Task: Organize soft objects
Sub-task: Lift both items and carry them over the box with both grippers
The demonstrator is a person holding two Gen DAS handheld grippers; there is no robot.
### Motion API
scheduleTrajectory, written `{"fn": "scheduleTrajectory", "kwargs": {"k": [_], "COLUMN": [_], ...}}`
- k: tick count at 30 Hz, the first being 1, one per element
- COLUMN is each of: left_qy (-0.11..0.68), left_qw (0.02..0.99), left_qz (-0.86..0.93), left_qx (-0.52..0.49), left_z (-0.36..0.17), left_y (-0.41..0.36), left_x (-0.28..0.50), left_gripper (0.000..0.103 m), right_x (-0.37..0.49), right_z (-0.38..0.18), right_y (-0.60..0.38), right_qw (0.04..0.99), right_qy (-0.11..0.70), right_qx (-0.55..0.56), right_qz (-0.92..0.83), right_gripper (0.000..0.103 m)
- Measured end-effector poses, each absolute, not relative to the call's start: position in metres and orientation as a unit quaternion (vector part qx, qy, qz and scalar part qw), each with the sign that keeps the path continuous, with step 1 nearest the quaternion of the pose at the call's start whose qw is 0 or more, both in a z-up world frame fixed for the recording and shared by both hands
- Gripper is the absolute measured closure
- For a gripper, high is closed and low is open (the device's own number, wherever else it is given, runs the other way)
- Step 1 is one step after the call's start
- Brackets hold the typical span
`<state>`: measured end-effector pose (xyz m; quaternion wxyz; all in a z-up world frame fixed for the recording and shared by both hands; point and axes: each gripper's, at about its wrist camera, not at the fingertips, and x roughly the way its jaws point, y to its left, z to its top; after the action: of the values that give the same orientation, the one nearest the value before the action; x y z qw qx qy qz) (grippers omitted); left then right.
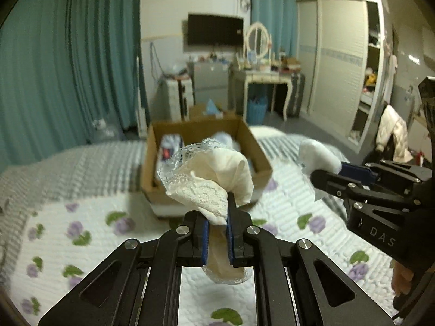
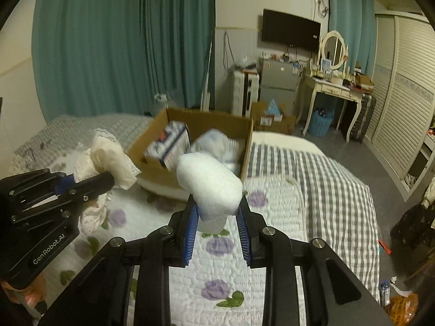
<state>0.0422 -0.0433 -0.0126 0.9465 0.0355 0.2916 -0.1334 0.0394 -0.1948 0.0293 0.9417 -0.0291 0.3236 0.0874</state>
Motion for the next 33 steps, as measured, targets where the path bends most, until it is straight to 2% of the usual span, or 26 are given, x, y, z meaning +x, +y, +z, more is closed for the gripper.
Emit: {"fn": "scheduleTrajectory", "kwargs": {"k": [13,20,27,33], "left_qy": [0.203,0.179,0.177,0.193], "left_qw": [0.971,0.976,0.978,0.975], "left_qz": [-0.127,-0.121,-0.111,-0.107], "left_qx": [0.010,-0.002,-0.015,-0.030], "left_z": [0.064,0.080,0.077,0.062], "left_y": [-0.021,-0.016,-0.012,-0.016], "left_x": [0.022,0.041,0.068,0.106], "left_gripper": [0.094,0.094,0.094,0.094], "right_x": [0.023,0.030,0.049,0.092], "right_z": [0.126,0.162,0.170,0.150], "right_y": [-0.160,-0.155,-0.165,-0.173], "right_qw": [0.967,0.977,0.983,0.983], "right_qy": [0.223,0.172,0.149,0.148], "right_qx": [-0.043,-0.046,-0.037,-0.031], "right_qz": [0.115,0.116,0.101,0.105], "right_gripper": [0.076,0.076,0.076,0.076]}}
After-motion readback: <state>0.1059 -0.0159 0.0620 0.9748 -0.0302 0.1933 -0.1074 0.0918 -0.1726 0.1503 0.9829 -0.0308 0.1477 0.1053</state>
